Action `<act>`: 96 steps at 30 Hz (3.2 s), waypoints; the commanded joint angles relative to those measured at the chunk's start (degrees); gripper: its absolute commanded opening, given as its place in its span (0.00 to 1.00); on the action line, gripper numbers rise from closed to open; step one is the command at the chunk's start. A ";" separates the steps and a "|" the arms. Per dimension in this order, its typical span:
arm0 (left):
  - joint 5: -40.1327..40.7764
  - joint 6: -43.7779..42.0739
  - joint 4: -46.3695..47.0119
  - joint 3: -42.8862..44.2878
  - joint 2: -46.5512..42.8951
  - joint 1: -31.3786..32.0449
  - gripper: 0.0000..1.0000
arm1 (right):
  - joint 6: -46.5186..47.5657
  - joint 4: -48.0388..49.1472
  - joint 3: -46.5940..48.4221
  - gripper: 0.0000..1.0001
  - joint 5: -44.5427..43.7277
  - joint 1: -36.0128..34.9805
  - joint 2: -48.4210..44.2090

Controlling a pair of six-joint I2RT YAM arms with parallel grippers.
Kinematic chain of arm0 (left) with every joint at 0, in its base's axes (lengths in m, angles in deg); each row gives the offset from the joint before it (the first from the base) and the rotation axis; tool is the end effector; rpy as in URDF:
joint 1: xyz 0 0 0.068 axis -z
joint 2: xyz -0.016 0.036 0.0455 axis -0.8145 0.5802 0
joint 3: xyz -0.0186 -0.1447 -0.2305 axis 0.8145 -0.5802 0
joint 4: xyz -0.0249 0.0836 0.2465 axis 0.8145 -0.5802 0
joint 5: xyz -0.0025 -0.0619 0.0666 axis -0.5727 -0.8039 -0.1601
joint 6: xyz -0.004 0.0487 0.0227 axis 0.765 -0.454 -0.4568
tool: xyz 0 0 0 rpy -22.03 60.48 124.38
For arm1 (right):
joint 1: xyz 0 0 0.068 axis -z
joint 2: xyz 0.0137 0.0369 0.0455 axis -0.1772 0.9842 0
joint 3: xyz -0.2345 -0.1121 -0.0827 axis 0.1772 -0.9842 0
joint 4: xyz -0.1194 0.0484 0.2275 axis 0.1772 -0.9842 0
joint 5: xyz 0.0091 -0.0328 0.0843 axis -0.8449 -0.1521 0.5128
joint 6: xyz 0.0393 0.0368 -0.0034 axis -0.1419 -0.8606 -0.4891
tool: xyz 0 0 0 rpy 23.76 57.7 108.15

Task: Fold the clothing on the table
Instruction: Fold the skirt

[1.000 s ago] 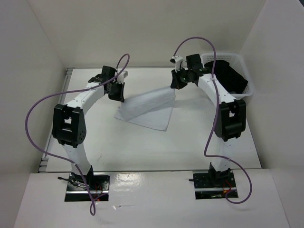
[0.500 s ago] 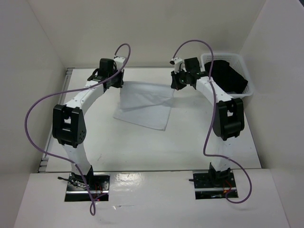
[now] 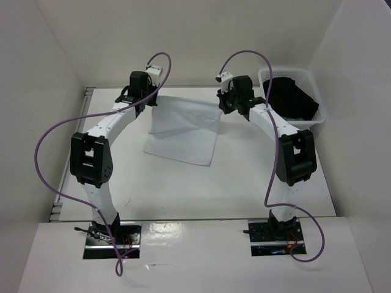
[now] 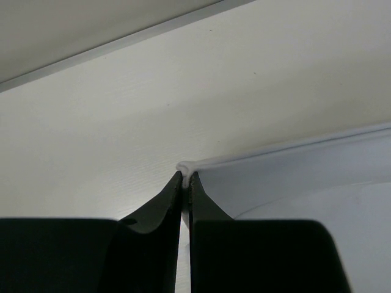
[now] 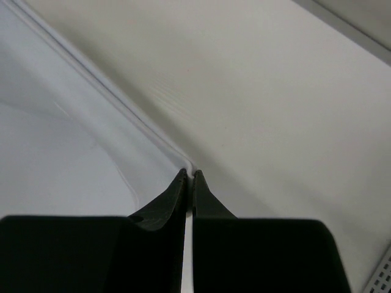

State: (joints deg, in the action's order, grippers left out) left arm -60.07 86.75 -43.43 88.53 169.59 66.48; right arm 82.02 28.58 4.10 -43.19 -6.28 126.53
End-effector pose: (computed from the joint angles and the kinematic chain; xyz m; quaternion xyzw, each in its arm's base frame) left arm 0.4463 -0.0929 0.3020 0.0888 0.8399 -0.0307 0.5345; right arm 0.4223 0.1328 0.2721 -0.2768 0.8377 0.1042 0.4591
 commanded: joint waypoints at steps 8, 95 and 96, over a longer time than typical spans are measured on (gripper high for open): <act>16.16 -2.77 7.48 1.57 0.48 -1.40 0.00 | 0.50 4.95 0.32 0.00 -12.86 -0.91 -2.45; -7.95 -4.59 -24.65 -31.75 -45.37 13.54 0.00 | 22.27 -41.88 -9.43 0.00 16.27 -17.17 -18.33; -9.91 -5.48 -26.16 -30.87 -47.14 13.54 0.00 | 23.95 -46.34 -9.43 0.00 18.14 -17.17 -19.57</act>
State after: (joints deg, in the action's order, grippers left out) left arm -60.00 85.00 -62.12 54.94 127.41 79.96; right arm 98.76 -5.14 -5.28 -35.76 -23.51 112.93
